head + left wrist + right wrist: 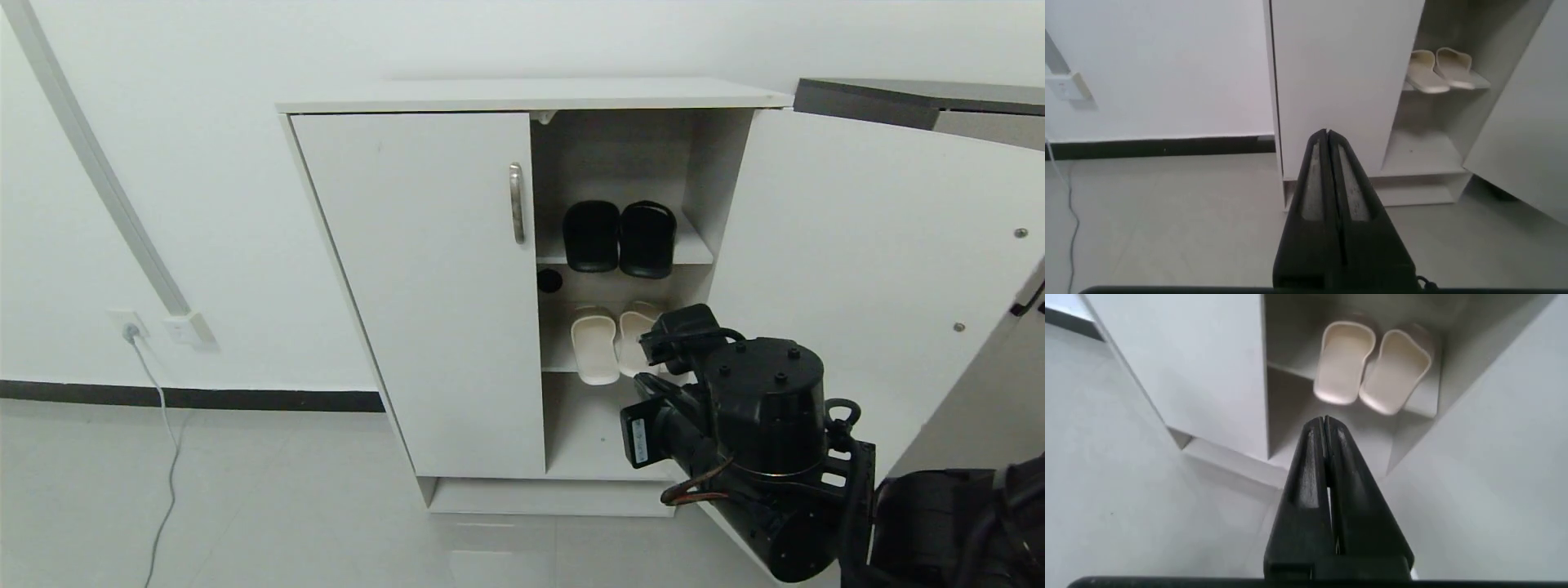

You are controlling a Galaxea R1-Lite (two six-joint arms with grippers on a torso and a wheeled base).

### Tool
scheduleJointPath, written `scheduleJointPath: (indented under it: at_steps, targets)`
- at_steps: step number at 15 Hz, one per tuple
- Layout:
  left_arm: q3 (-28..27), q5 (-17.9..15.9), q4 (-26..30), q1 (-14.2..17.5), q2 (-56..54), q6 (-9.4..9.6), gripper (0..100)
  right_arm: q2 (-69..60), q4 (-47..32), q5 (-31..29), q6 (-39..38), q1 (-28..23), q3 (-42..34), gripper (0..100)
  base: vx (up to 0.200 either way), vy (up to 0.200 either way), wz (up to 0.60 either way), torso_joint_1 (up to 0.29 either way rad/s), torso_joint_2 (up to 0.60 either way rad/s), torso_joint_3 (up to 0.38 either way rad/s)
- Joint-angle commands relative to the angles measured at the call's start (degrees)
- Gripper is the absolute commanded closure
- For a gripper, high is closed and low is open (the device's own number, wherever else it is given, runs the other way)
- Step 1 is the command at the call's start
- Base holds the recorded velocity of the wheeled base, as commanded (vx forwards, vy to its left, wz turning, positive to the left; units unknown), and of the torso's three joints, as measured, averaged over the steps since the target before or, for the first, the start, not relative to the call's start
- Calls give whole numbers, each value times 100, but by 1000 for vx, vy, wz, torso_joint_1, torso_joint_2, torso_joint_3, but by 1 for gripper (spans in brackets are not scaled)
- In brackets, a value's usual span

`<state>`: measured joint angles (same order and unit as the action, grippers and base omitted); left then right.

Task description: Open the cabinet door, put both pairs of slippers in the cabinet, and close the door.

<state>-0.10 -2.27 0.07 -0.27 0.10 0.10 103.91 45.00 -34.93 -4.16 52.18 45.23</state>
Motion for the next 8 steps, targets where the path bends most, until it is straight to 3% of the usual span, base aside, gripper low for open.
scheduleJointPath:
  at_steps: [1, 8]
  targets:
    - [1, -2, 1, 0, -1, -1, 100, 33, 0, 3, -6, -32, -5, 100, 0, 0, 0, 0, 0, 0]
    - [1, 7, -7, 0, -1, -10, 100, 59, 0, 12, 3, -32, -84, 100, 0, 0, 0, 0, 0, 0]
